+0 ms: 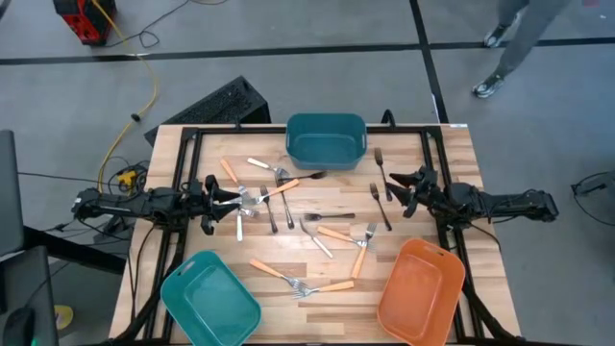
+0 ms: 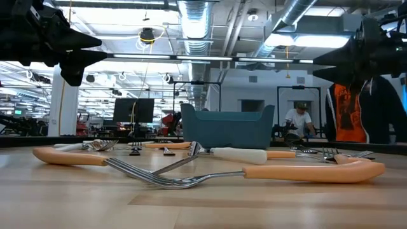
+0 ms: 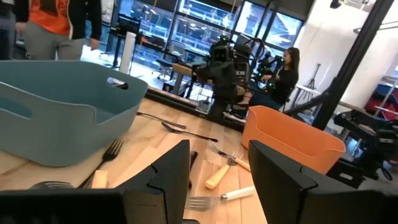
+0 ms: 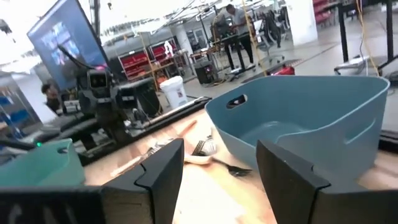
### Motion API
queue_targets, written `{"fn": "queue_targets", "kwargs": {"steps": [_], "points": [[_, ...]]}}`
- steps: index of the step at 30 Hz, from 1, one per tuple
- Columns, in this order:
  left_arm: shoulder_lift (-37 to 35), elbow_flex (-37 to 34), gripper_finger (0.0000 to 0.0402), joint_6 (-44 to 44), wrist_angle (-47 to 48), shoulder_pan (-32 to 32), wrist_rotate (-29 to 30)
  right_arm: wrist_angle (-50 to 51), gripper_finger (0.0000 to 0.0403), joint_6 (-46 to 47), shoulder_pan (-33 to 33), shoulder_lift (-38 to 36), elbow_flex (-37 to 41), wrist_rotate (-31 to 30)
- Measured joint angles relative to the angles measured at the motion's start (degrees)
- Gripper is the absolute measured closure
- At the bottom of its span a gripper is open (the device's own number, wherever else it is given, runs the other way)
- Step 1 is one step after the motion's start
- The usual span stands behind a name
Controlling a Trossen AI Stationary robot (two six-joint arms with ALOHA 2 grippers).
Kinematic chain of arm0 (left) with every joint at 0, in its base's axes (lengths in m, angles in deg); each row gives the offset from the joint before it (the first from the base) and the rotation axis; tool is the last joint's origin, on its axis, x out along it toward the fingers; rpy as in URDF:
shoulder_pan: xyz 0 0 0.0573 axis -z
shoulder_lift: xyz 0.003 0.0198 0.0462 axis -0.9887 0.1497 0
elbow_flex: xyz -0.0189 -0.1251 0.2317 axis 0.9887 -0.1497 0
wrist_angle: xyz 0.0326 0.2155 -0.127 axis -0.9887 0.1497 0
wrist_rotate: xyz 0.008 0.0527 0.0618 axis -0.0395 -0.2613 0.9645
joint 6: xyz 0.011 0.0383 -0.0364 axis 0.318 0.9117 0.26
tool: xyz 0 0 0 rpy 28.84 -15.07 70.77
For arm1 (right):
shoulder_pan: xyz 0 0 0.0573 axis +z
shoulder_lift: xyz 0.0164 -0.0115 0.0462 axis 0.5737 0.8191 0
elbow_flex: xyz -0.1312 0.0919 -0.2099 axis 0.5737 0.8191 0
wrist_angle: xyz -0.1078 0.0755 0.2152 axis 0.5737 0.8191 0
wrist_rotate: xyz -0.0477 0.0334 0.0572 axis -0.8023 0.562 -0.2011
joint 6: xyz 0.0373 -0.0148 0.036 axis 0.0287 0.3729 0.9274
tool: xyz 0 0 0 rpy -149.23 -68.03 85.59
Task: Sort silverware by color (type)
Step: Put the black fork into the blue bin
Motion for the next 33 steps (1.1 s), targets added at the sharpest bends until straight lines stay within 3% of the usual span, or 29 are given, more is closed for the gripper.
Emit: {"fn": "queue_targets", "kwargs": {"steps": [13, 22, 33], "points": [[0.0, 0.0, 0.0253, -0.7, -0.1, 0.0, 1.1, -0.4, 0.0176, 6.1, 0.0, 0.0, 0.0, 0.0], [0.0, 0.0, 0.0253, 2.2, -1.2, 0.0, 18.7, 0.3, 0.0176, 2.3, 0.0, 0.0, 0.0, 0.0], [3.4, 0.0, 0.0253, 0.2, -1.2, 0.0, 20.5, 0.9, 0.0176, 1.1, -0.1, 0.0, 0.0, 0.0]]}}
